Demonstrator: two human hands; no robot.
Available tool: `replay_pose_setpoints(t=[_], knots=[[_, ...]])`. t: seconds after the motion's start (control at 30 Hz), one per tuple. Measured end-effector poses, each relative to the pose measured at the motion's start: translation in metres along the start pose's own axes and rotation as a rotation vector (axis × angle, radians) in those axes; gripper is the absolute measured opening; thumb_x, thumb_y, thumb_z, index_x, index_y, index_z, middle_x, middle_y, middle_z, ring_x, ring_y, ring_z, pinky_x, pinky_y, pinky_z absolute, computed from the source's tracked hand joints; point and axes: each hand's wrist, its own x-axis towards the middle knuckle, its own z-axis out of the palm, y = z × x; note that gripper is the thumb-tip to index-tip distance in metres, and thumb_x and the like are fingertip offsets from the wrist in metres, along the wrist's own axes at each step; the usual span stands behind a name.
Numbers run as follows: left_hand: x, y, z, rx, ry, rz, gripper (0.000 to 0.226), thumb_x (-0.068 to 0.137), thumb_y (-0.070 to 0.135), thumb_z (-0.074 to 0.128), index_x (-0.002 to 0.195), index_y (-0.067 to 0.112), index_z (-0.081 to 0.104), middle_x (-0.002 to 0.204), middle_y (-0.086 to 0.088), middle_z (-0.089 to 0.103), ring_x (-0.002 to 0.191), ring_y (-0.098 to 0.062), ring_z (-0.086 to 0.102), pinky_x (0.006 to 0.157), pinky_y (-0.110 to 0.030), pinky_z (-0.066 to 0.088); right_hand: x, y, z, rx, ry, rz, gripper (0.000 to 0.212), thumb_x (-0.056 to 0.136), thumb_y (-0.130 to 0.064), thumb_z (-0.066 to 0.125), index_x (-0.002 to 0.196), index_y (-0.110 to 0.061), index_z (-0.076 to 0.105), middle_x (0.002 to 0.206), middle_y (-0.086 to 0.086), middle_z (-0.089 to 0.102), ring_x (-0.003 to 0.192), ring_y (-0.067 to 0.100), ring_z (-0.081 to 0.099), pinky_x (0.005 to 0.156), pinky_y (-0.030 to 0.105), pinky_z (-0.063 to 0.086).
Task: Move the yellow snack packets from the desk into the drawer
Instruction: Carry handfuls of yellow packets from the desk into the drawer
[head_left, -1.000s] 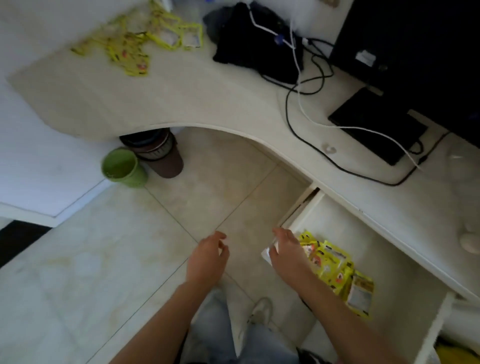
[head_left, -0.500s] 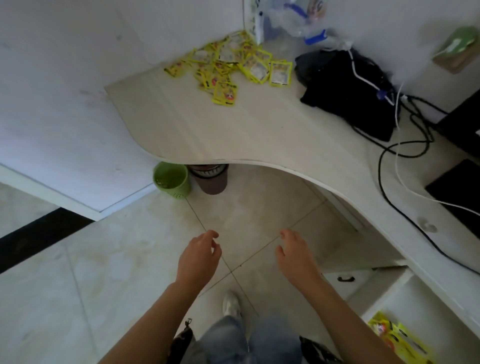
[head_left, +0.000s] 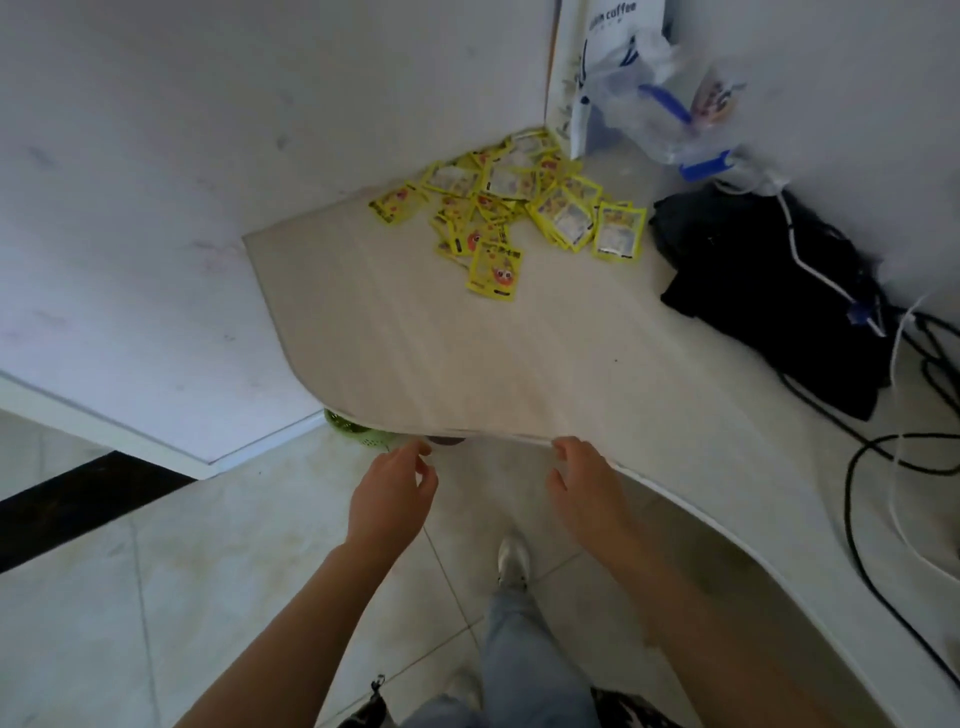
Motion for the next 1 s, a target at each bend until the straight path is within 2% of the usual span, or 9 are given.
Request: replay_pose_setpoints(t=[0.17,0.37,0.5,0.63,0.9,1.0], knots=[[0.062,0.022,0.001,-0.032,0.015,-0.054,0.022,0.092,0.028,0.054,0.113,0.024,0.06,0.091,0.011,0.062,0.091,-0.012,0.06,0.072,-0.027,0.048,0.073,-0.009,-0.026,-0.056,-0.044,-0.052,0.038,0.095,-0.023,0.044,0.132,-0.017,0.044,0.129,0.004,0.052,0.116,0.022,0.052,0.095,0.039,0.047],[0.125,0.046,0.004,-0.032,-0.014,-0.107,0.022,0.092,0.027,0.054,0.112,0.025,0.06,0.09,0.013,0.059,0.09,-0.012,0.058,0.072,-0.027,0.045,0.149,-0.017,-0.056,-0.066,-0.093,-0.086,0.038,0.095,-0.023,0.043,0.132,-0.016,0.044,0.129,0.005,0.052,0.117,0.022,0.051,0.095,0.037,0.046],[0.166,0.055,0.003,0.006,-0.044,-0.092,0.022,0.092,0.026,0.052,0.113,0.024,0.059,0.092,0.011,0.06,0.094,-0.014,0.058,0.073,-0.028,0.046,0.194,-0.022,-0.066,-0.041,-0.117,-0.056,0.037,0.094,-0.023,0.045,0.131,-0.016,0.045,0.128,0.005,0.053,0.116,0.022,0.052,0.091,0.034,0.045],[0.212,0.062,-0.002,0.042,-0.062,-0.046,0.023,0.091,0.025,0.052,0.113,0.023,0.059,0.096,0.007,0.064,0.096,-0.017,0.06,0.077,-0.032,0.049,0.236,-0.03,-0.072,-0.001,-0.127,-0.033,0.038,0.094,-0.022,0.047,0.13,-0.013,0.046,0.126,0.007,0.055,0.115,0.023,0.053,0.094,0.037,0.046],[0.314,0.071,-0.016,0.101,-0.162,0.059,0.026,0.093,0.027,0.049,0.117,0.022,0.057,0.11,0.005,0.063,0.106,-0.018,0.057,0.085,-0.037,0.051,0.306,-0.06,-0.063,0.094,-0.147,0.108,0.042,0.093,-0.025,0.054,0.131,-0.01,0.045,0.124,0.01,0.058,0.115,0.024,0.056,0.09,0.03,0.043],[0.349,0.076,-0.021,0.123,-0.194,0.116,0.026,0.093,0.027,0.049,0.116,0.022,0.057,0.113,0.003,0.062,0.107,-0.02,0.057,0.085,-0.038,0.051,0.327,-0.073,-0.055,0.105,-0.148,0.214,0.047,0.093,-0.031,0.055,0.132,-0.008,0.043,0.124,0.012,0.057,0.115,0.027,0.055,0.092,0.033,0.044]])
